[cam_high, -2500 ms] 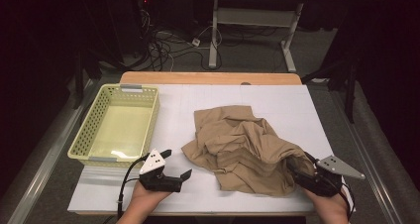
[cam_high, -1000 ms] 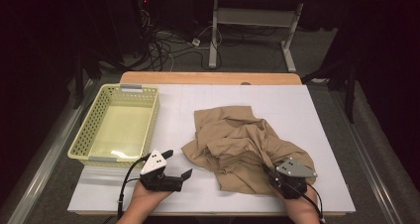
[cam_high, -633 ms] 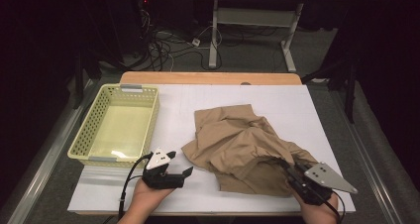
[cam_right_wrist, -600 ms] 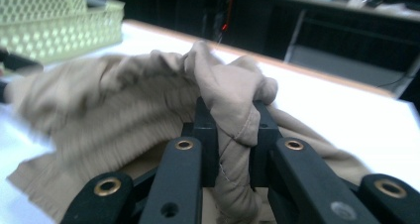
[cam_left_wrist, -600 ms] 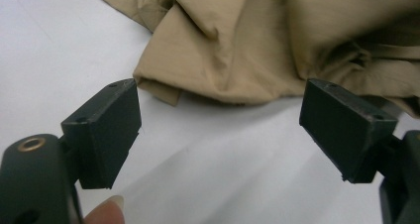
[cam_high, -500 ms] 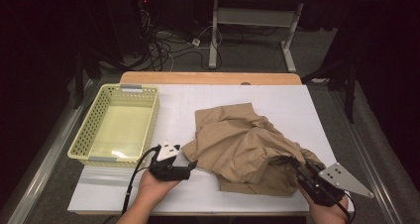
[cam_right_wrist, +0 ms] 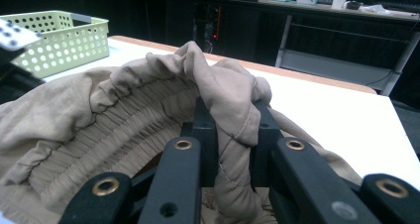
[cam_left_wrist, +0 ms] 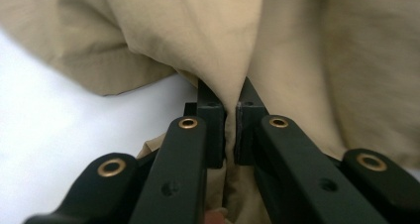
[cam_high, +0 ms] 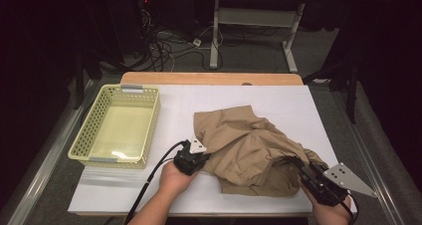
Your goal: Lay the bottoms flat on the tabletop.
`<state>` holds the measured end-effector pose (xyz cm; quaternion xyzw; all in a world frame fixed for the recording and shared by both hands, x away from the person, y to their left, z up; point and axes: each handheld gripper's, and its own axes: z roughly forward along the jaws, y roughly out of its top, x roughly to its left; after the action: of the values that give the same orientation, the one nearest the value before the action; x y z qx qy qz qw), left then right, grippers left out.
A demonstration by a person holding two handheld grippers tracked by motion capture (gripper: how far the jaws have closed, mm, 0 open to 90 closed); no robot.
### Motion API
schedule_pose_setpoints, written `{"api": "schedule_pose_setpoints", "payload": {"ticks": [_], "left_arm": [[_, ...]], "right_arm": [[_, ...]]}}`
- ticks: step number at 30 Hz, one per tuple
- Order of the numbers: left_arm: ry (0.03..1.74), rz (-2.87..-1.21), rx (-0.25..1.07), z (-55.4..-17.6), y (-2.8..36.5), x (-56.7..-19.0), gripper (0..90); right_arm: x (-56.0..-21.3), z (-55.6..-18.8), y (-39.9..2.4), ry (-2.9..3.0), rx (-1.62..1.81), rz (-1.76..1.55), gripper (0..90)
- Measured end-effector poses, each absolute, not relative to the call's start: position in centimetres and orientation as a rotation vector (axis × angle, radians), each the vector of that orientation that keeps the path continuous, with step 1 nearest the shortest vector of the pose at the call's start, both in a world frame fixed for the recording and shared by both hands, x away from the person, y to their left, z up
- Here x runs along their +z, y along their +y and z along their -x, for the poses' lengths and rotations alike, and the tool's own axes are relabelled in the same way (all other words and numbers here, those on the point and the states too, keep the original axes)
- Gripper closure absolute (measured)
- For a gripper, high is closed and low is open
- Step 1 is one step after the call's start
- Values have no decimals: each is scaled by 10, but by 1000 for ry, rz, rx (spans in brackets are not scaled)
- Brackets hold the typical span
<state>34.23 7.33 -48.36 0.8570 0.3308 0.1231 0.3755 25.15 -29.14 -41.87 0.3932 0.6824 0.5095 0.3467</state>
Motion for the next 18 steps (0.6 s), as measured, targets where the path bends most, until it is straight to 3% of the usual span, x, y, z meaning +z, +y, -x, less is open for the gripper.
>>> {"api": "schedule_pose_setpoints", "payload": {"ticks": [10,14,16,18], "left_arm": [[636,-2166,180,-262,72,-481,840],[694,-2110,224,-254,85,-480,834],[750,-2073,231,-259,92,-477,784],[774,-2033,231,-261,98,-474,642]], "right_arm": [[-415,-245,-292,1739,1334,-1019,795],[-414,-243,-292,1739,1335,-1014,794],[-414,-243,-292,1739,1337,-1021,793],[-415,-244,-291,1745,1335,-1023,792]]}}
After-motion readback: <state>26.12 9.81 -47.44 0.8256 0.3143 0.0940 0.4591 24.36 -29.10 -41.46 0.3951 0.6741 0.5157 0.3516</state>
